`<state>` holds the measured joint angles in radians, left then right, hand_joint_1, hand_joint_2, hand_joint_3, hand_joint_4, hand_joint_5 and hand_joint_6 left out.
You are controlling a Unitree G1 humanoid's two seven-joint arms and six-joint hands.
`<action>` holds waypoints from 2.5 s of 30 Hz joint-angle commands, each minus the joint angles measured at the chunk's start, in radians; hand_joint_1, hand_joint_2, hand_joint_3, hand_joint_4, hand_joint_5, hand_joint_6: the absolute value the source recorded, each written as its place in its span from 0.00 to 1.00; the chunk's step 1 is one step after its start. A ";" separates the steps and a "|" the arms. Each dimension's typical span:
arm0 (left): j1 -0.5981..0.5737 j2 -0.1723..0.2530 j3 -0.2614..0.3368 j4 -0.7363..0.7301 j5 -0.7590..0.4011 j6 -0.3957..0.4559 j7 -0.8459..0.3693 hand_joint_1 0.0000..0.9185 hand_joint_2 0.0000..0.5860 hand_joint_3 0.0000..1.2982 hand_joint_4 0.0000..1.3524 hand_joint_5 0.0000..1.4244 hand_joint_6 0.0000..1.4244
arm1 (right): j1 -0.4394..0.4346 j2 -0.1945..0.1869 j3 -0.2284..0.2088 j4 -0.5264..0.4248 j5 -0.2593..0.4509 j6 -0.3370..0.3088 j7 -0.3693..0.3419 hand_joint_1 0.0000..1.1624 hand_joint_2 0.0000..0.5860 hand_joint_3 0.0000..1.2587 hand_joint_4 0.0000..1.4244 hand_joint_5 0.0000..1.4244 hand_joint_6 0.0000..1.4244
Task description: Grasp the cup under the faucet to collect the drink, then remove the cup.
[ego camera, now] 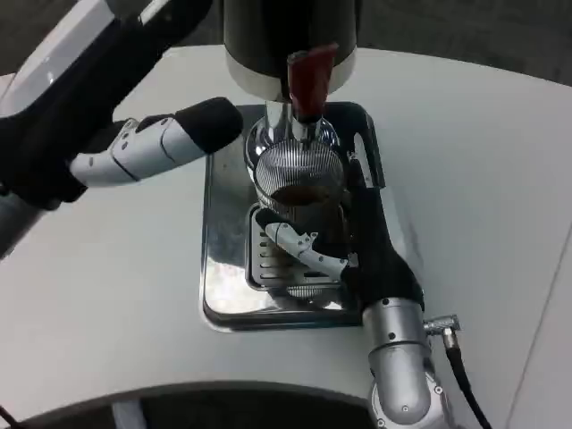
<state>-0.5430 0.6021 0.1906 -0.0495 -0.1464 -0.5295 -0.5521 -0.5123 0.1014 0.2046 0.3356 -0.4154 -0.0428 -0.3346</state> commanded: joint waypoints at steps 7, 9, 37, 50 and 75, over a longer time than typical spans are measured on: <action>0.065 0.024 0.032 -0.026 -0.017 0.017 0.002 0.00 0.27 0.00 0.00 0.04 0.01 | -0.033 0.034 -0.006 0.102 0.023 -0.058 -0.087 0.84 0.32 0.29 0.38 0.37 0.49; 0.072 0.027 0.032 -0.030 -0.017 0.027 -0.005 0.00 0.27 0.00 0.00 0.04 0.01 | -0.039 0.032 0.002 0.105 0.013 -0.056 -0.104 0.87 0.32 0.37 0.44 0.49 0.64; 0.185 0.025 0.076 -0.100 -0.035 0.088 0.009 0.00 0.26 0.00 0.00 0.03 0.00 | 0.035 0.026 0.041 -0.065 -0.051 -0.067 -0.200 1.00 0.16 0.60 0.61 0.66 0.92; 0.286 0.049 0.135 -0.168 0.005 0.104 0.030 0.00 0.26 0.00 0.00 0.00 0.00 | 0.166 0.019 0.092 -0.237 -0.083 -0.026 -0.106 1.00 0.17 0.62 0.62 0.66 0.94; 0.712 0.122 0.176 -0.436 0.661 0.306 0.072 0.00 0.10 0.00 0.00 0.00 0.00 | 0.345 -0.007 0.154 -0.607 -0.078 0.072 0.049 1.00 0.19 0.64 0.65 0.68 0.94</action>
<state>0.1329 0.7280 0.3990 -0.4659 0.4781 -0.2402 -0.4799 -0.1830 0.0559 0.3405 -0.2071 -0.4906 0.0274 -0.2894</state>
